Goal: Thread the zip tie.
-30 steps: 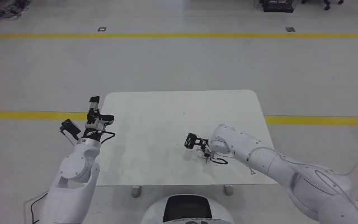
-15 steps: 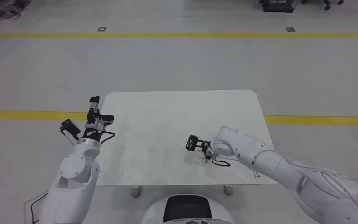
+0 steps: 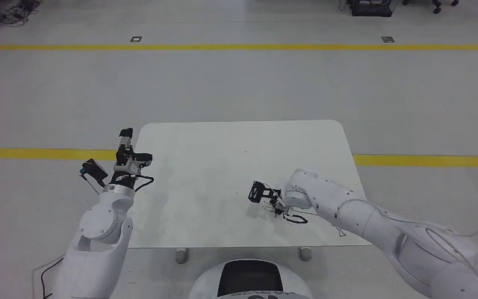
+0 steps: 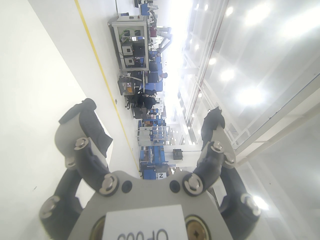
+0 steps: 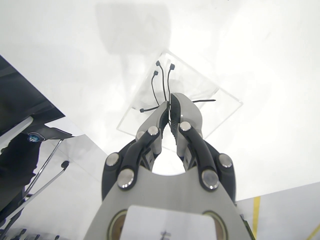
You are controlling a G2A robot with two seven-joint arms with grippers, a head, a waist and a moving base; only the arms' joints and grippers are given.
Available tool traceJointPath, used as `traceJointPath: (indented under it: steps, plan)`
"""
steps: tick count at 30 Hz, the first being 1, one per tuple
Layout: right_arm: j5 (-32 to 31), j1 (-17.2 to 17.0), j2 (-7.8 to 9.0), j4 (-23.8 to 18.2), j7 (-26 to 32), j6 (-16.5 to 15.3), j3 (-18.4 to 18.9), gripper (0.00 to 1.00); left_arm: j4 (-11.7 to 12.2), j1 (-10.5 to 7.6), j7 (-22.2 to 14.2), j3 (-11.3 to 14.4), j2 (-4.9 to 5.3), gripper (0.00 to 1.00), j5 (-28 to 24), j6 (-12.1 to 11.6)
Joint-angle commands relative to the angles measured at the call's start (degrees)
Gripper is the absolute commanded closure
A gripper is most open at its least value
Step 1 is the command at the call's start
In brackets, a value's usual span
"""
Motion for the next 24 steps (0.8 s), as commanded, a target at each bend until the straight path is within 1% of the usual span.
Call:
traceJointPath:
  steps: [1, 5, 9, 15, 20, 24]
  plan:
    - [0.1, 0.0, -0.26, 0.4, 0.0, 0.0, 0.0, 0.96, 0.0, 0.0, 0.0, 0.0, 0.0, 0.0, 0.0, 0.0]
    - [0.2, 0.0, -0.78, 1.2, 0.0, 0.0, 0.0, 0.96, 0.0, 0.0, 0.0, 0.0, 0.0, 0.0, 0.0, 0.0]
    - [0.0, 0.1, -1.23, 1.9, -0.1, 0.0, 0.0, 1.0, 0.0, 0.0, 0.0, 0.0, 0.0, 0.0, 0.0, 0.0]
    - [-0.7, 0.4, -1.67, 2.0, 0.4, 0.0, 0.0, 1.0, 0.0, 0.0, 0.0, 0.0, 0.0, 0.0, 0.0, 0.0]
    - [-1.4, 0.7, -1.02, 0.2, 0.7, 0.0, 0.1, 1.0, 0.0, 0.0, 0.0, 0.0, 0.0, 0.0, 0.0, 0.0]
    - [-1.6, 0.5, 0.46, -2.5, 0.8, 0.0, 1.0, 1.0, 0.0, 0.0, 0.0, 0.0, 0.0, 0.0, 0.0, 0.0]
